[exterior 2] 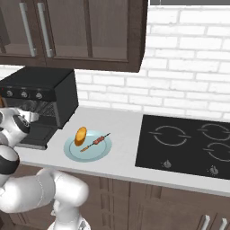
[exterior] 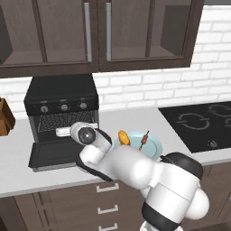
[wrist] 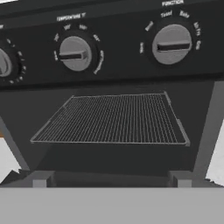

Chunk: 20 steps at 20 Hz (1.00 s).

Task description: Pick up the kebab skewer and baguette bread, and place them inside the toaster oven. Close the toaster oven door and start by setting the timer.

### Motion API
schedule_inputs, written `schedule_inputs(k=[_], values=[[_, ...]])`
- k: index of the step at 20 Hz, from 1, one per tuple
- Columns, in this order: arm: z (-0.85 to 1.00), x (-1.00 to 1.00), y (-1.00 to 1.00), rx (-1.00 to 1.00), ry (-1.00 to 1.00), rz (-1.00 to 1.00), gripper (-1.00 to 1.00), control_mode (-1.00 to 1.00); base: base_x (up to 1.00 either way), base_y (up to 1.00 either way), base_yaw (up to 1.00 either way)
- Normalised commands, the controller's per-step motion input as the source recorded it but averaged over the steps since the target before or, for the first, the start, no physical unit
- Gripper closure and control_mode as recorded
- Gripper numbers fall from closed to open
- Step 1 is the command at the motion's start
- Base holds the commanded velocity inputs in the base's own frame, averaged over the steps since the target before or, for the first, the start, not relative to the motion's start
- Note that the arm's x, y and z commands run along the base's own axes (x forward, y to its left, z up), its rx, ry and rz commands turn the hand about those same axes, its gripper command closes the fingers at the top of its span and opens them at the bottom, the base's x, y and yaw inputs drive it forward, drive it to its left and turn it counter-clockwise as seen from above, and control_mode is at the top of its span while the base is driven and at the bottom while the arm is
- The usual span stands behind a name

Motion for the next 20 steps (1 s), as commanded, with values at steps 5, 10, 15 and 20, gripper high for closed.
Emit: schedule_inputs(k=[5,10,15,20], values=[[-0.15,0.46,0.22,0.0,0.0,0.0,-1.0,-1.0,0.0,0.0,0.0],[-0.02,0.54,0.05,0.0,0.0,0.0,-1.0,-1.0,0.0,0.0,0.0],[-0.12,0.36,0.01,0.0,0.0,0.0,-1.0,-1.0,0.0,0.0,0.0],[-0.22,0.23,0.09,0.0,0.0,0.0,-1.0,-1.0,0.0,0.0,0.0]])
